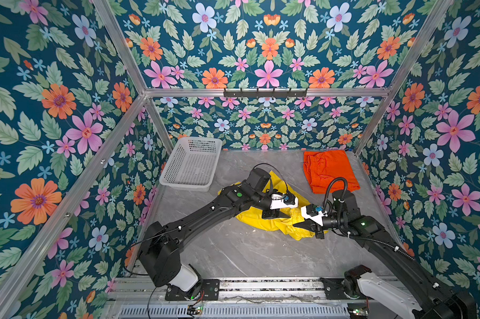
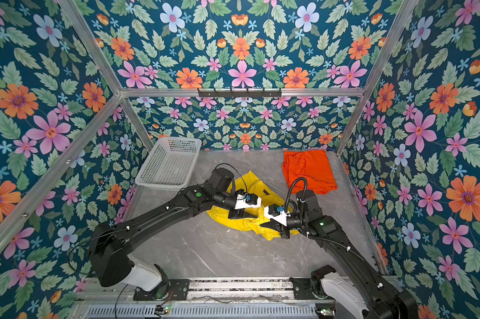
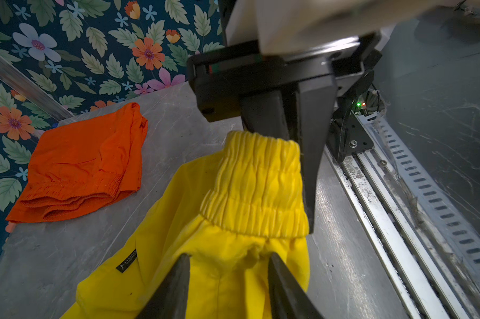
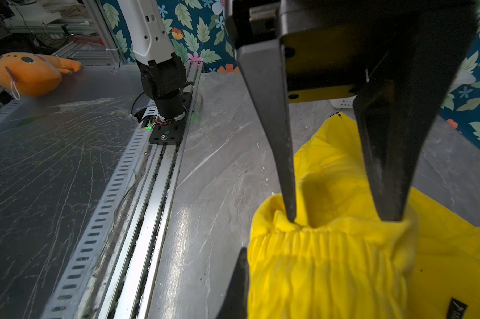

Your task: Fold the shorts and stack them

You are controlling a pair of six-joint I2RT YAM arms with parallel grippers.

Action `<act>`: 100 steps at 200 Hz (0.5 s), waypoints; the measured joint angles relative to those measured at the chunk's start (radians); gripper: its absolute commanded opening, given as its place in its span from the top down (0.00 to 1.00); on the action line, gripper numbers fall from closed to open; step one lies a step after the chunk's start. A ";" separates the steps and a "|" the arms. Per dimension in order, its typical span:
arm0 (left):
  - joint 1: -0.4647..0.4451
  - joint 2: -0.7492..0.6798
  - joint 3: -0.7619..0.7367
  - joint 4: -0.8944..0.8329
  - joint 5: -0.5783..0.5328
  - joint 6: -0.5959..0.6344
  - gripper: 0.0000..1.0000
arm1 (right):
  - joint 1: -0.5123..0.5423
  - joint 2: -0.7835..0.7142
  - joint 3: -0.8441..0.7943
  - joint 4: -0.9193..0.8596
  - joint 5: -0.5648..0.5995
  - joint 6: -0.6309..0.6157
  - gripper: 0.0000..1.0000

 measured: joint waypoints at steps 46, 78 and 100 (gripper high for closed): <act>-0.015 0.053 0.049 -0.056 0.009 0.051 0.55 | 0.008 0.000 0.005 -0.027 0.014 -0.023 1.00; -0.019 0.104 0.113 -0.140 0.020 0.095 0.85 | 0.008 0.002 0.005 -0.036 0.020 -0.036 1.00; -0.021 0.130 0.157 -0.201 0.024 0.122 1.00 | 0.008 0.000 0.003 -0.033 0.021 -0.040 1.00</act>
